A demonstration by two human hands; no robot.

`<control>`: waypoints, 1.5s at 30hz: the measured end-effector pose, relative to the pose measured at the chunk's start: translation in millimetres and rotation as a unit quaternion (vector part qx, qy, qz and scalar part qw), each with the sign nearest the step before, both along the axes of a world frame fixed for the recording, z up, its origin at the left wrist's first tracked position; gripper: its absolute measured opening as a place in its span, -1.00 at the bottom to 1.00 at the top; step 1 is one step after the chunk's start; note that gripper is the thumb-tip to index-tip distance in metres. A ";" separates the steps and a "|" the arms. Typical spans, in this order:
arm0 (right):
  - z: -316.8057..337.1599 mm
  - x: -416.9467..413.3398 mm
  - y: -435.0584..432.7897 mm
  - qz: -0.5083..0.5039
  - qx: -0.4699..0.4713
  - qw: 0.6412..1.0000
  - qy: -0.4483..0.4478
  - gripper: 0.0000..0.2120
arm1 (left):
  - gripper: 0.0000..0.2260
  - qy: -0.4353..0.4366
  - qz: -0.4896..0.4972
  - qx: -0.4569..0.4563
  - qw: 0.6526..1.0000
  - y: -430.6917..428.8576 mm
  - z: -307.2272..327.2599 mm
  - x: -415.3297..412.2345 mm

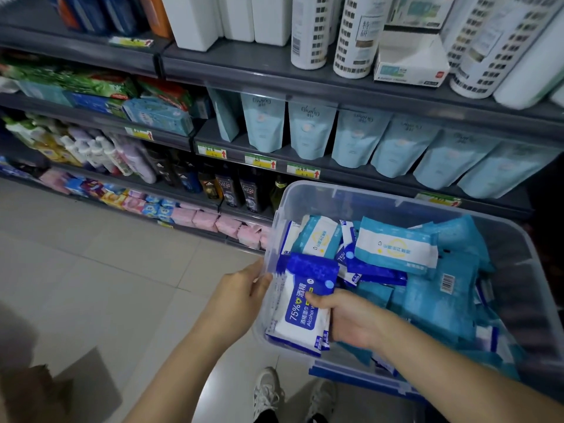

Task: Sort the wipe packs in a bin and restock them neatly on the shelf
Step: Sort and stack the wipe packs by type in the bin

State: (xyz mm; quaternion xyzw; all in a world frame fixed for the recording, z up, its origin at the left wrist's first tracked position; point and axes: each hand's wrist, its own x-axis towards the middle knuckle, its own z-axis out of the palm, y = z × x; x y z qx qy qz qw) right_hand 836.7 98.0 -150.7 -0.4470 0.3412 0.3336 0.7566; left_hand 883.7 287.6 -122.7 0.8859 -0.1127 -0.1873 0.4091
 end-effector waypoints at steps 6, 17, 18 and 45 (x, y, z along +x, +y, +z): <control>-5.3 -0.2 17.8 -0.015 -0.036 0.999 0.015 -0.69 | -0.74 0.023 0.009 -0.011 1.000 -0.7 -1.2 -1.2; -8.6 7.7 22.3 0.020 -0.075 0.997 0.014 -0.56 | -0.73 0.015 0.003 0.009 1.000 -3.4 3.8 0.1; -5.4 5.9 18.8 0.026 -0.075 0.997 0.007 -0.59 | -0.69 0.020 0.007 0.013 1.000 -4.3 4.0 0.8; 3.5 13.5 -16.5 0.138 -0.076 0.987 -0.012 -0.71 | -0.43 -0.326 -0.167 0.223 0.903 -49.9 5.4 17.4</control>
